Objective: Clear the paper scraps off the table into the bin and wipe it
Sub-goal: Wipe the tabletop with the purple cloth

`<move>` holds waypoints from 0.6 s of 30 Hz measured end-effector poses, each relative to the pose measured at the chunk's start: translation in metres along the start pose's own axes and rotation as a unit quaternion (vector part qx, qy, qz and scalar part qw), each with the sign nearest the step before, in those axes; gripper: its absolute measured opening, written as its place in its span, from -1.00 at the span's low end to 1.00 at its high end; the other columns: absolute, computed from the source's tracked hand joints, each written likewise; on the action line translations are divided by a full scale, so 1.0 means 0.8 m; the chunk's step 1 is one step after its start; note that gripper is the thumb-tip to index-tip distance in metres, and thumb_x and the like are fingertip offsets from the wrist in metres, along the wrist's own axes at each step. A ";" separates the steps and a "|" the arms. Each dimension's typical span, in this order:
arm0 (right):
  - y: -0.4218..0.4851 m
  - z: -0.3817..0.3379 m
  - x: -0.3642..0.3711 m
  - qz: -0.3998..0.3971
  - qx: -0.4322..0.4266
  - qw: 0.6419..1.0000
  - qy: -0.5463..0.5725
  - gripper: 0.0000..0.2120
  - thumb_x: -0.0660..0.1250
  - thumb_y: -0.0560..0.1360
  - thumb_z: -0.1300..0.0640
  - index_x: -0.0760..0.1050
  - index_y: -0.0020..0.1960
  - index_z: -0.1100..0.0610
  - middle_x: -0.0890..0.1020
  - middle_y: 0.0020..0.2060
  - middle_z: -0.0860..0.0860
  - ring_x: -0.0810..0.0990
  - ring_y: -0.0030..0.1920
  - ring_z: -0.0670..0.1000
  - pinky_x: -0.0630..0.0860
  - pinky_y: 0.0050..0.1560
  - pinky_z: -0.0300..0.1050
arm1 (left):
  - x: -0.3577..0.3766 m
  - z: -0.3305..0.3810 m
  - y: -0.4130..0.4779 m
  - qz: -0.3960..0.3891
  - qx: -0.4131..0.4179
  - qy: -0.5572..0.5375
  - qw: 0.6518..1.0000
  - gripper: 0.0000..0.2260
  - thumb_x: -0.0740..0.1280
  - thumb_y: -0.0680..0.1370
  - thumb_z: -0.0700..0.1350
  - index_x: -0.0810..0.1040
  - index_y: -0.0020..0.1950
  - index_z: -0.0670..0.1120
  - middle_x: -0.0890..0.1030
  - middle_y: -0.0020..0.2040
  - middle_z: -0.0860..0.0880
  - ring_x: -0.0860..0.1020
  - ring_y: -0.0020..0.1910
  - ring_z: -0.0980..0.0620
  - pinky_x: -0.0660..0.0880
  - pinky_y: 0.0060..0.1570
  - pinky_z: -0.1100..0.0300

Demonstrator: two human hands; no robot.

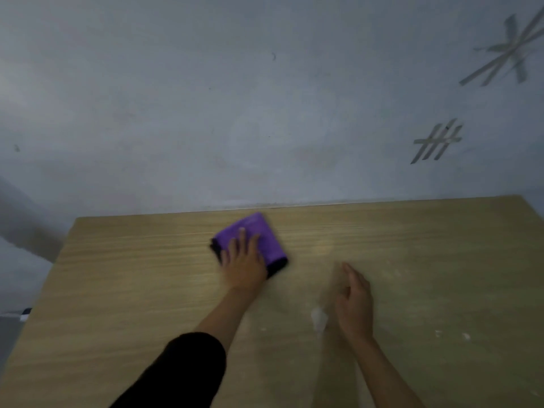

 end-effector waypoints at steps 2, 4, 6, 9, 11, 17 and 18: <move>-0.001 0.004 0.002 0.002 -0.003 1.000 -0.002 -0.41 0.17 0.33 0.48 0.41 0.33 0.18 0.48 0.23 0.18 0.44 0.27 0.13 0.26 0.29 -0.21 | -0.015 -0.031 0.023 0.002 -0.082 -0.008 0.997 -0.54 0.09 0.56 -0.07 0.14 0.47 0.01 0.05 0.55 -0.05 0.10 0.48 -0.11 0.06 0.41 -0.07; -0.002 0.008 0.005 0.008 -0.012 1.000 -0.010 -0.45 0.14 0.35 0.42 0.42 0.31 0.16 0.50 0.21 0.16 0.45 0.25 0.11 0.22 0.24 -0.32 | -0.025 -0.041 0.041 0.007 -0.122 -0.029 0.992 -0.51 0.09 0.56 -0.13 0.07 0.50 -0.05 0.00 0.55 -0.04 -0.02 0.52 -0.09 -0.05 0.47 -0.09; -0.004 0.006 0.008 0.012 -0.014 1.000 -0.002 -0.46 0.10 0.34 0.33 0.43 0.30 0.17 0.51 0.19 0.15 0.45 0.24 0.12 0.21 0.24 -0.32 | -0.017 -0.031 0.053 -0.016 -0.107 -0.034 0.994 -0.50 0.03 0.58 -0.13 -0.01 0.51 -0.06 -0.06 0.55 -0.04 -0.11 0.52 -0.06 -0.16 0.47 -0.09; -0.007 0.002 0.009 0.028 -0.016 0.999 0.025 -0.41 0.05 0.27 0.24 0.44 0.29 0.18 0.53 0.17 0.13 0.46 0.23 0.12 0.23 0.24 -0.30 | 0.003 0.015 0.055 -0.051 0.031 -0.024 0.998 -0.48 -0.09 0.55 0.05 0.01 0.51 -0.02 -0.03 0.55 -0.01 -0.10 0.53 0.00 -0.19 0.46 -0.04; -0.005 0.002 0.007 0.040 -0.010 0.998 0.046 -0.42 0.07 0.32 0.32 0.40 0.33 0.15 0.52 0.19 0.12 0.46 0.24 0.10 0.27 0.24 -0.27 | 0.011 0.062 0.047 -0.129 0.147 -0.087 0.977 -0.48 -0.09 0.57 0.14 0.08 0.50 0.02 0.01 0.55 0.02 -0.08 0.52 0.06 -0.24 0.45 0.01; -0.001 0.010 -0.013 0.057 0.029 0.994 0.088 -0.39 0.08 0.36 0.53 0.36 0.35 0.16 0.53 0.21 0.14 0.48 0.24 0.10 0.32 0.22 -0.21 | 0.022 0.082 -0.001 -0.117 0.151 -0.065 0.980 -0.42 -0.22 0.51 0.21 0.10 0.49 0.08 0.00 0.55 0.04 -0.07 0.52 0.08 -0.23 0.45 0.02; -0.003 0.015 -0.020 0.065 0.033 0.995 0.074 -0.41 0.09 0.36 0.52 0.38 0.33 0.18 0.51 0.22 0.17 0.46 0.25 0.12 0.30 0.25 -0.19 | 0.019 0.062 -0.003 -0.069 0.103 -0.054 0.991 -0.37 -0.25 0.46 0.21 0.11 0.49 0.07 0.02 0.55 0.02 -0.04 0.52 0.04 -0.21 0.46 0.00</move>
Point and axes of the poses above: each hand's wrist, its own y-axis towards the middle knuckle, its own x-axis out of the palm, z = x × y, the point moved 1 cm from there along y, towards the middle knuckle
